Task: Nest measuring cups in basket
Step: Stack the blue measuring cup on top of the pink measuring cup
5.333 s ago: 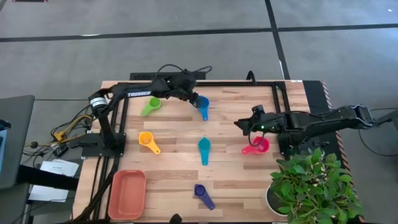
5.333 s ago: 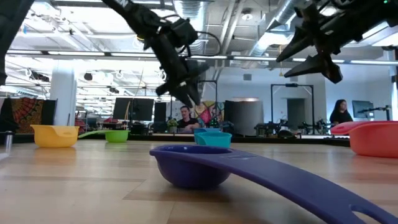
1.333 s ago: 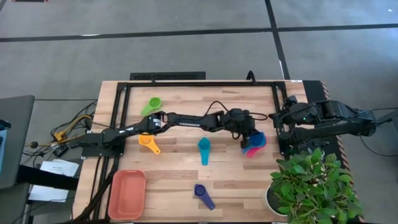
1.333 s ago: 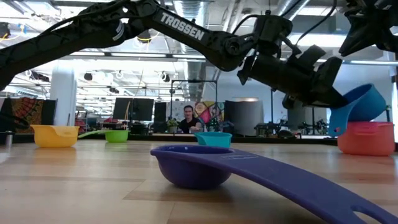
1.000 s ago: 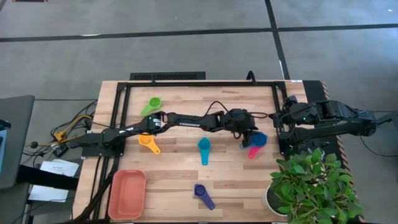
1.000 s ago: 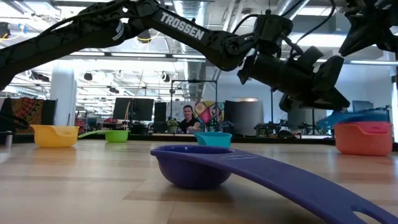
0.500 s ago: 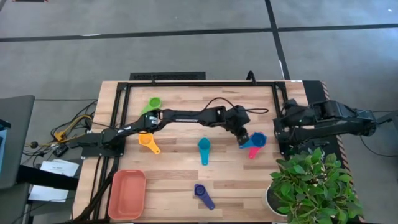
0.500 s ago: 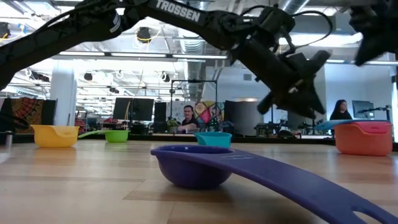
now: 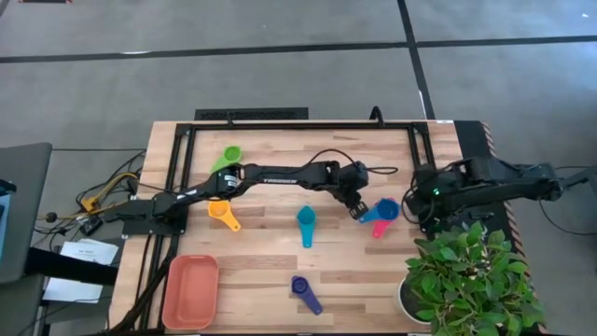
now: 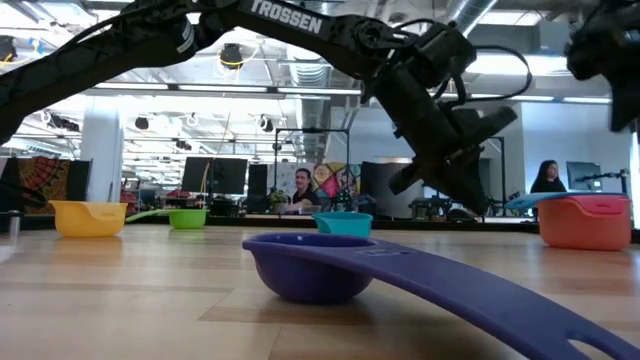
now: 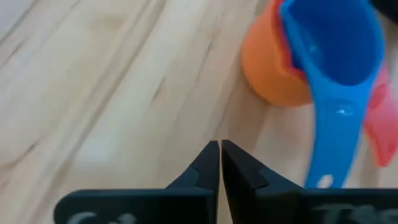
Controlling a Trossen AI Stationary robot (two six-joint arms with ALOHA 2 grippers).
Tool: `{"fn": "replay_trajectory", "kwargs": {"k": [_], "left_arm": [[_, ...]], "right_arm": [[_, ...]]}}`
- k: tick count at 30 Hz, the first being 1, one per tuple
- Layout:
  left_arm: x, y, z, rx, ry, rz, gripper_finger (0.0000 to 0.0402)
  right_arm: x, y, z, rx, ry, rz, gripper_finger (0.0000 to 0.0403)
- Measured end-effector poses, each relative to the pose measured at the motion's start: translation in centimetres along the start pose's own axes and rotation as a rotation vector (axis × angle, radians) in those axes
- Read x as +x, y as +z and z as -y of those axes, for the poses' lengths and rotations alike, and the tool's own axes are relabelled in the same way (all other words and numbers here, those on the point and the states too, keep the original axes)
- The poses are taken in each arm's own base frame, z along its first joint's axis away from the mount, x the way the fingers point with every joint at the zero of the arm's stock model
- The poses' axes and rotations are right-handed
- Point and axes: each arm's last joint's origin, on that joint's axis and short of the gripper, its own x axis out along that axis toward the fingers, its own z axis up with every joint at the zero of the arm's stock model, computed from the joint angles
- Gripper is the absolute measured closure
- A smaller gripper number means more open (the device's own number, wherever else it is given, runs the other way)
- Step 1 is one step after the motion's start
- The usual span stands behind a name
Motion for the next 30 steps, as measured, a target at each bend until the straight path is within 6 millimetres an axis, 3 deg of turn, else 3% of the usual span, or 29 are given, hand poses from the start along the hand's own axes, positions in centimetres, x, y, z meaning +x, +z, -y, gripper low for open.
{"fn": "replay_trajectory", "kwargs": {"k": [4, 12, 20, 26, 30], "left_arm": [[0.0, -0.2, 0.4, -0.018, -0.014, -0.007, 0.0400], [-0.2, -0.6, 0.5, -0.085, -0.006, -0.057, 0.0401], [-4.5, 1.6, 0.5, 0.002, 0.089, -0.014, 0.0401], [-5.7, 2.3, -1.1, 0.014, 0.163, -0.033, 0.0401], [-5.8, 2.3, -1.8, 0.012, 0.177, -0.058, 0.0401]], "right_arm": [[0.6, 0.1, -0.5, 0.039, -0.021, -0.036, 0.0396], [1.5, -0.1, -1.9, -0.010, -0.078, -0.103, 0.0380], [2.3, -0.6, -3.4, -0.057, -0.126, -0.106, 0.0396], [2.6, -0.1, -5.9, -0.048, 0.074, -0.027, 0.0389], [3.3, 0.3, -6.1, -0.038, 0.008, -0.014, 0.0397]]}}
